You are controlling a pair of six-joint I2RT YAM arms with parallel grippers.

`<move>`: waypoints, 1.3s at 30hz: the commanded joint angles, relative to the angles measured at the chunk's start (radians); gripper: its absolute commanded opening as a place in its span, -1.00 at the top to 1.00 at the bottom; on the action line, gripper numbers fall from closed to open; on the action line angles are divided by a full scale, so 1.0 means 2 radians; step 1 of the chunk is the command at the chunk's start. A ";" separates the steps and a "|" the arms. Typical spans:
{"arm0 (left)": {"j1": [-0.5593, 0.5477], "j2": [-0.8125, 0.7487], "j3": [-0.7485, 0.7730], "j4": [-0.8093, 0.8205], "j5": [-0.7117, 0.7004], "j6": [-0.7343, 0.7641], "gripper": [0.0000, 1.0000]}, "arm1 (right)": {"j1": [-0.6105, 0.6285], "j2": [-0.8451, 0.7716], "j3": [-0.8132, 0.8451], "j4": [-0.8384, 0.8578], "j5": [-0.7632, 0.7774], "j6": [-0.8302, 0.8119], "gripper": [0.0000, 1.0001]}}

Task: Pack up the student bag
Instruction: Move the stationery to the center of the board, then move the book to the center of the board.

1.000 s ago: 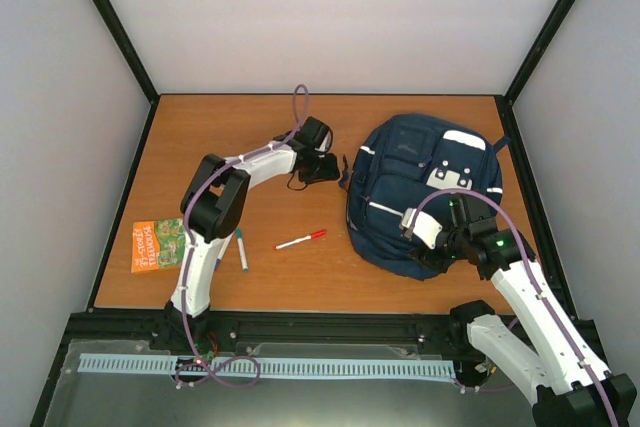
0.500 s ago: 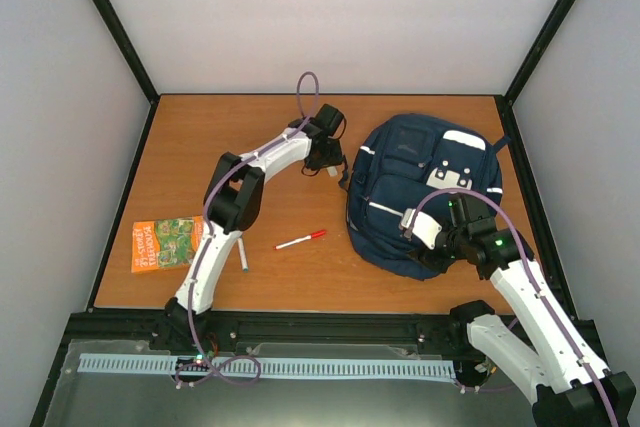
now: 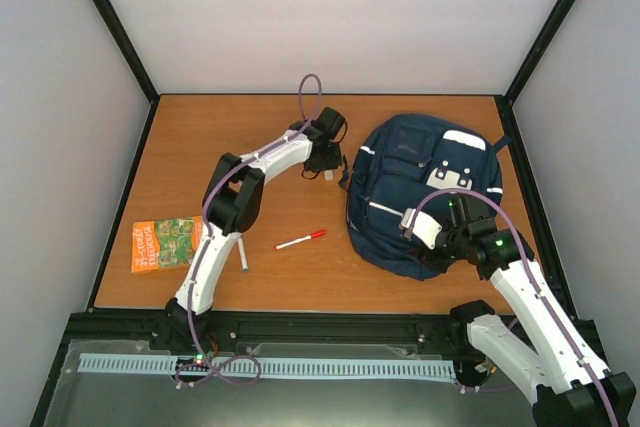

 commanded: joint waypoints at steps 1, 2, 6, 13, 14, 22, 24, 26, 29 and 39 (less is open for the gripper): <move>-0.020 -0.035 -0.112 -0.044 0.023 0.023 0.71 | -0.001 -0.008 -0.005 0.005 0.000 0.001 -0.15; -0.023 -0.054 -0.142 -0.034 0.030 0.023 0.71 | -0.001 -0.008 -0.005 0.006 0.000 0.000 -0.15; -0.049 -0.127 -0.247 -0.004 0.047 0.017 0.71 | -0.001 -0.009 -0.004 0.006 -0.001 0.001 -0.15; -0.101 -0.215 -0.368 0.036 0.074 -0.021 0.71 | -0.001 -0.001 -0.003 0.010 -0.004 0.001 -0.15; -0.105 -0.223 -0.376 0.037 0.078 -0.024 0.69 | -0.001 0.000 -0.002 0.011 -0.004 0.001 -0.15; -0.097 -0.360 -0.406 -0.030 0.018 -0.034 -0.44 | -0.001 -0.004 -0.003 0.013 -0.007 0.004 -0.16; -0.080 -0.396 -0.414 -0.047 0.008 -0.042 -0.57 | -0.001 -0.005 -0.004 0.014 -0.007 0.005 -0.16; -0.049 -0.435 -0.439 -0.047 0.009 -0.055 -0.66 | -0.001 -0.004 -0.003 0.014 -0.007 0.005 -0.17; 0.025 -0.494 -0.486 -0.041 0.007 -0.070 -0.77 | -0.001 -0.003 0.000 0.015 -0.005 0.006 -0.17; 0.277 -0.591 -0.594 -0.060 0.056 -0.060 -1.00 | -0.001 -0.002 0.004 0.025 0.003 0.022 -0.35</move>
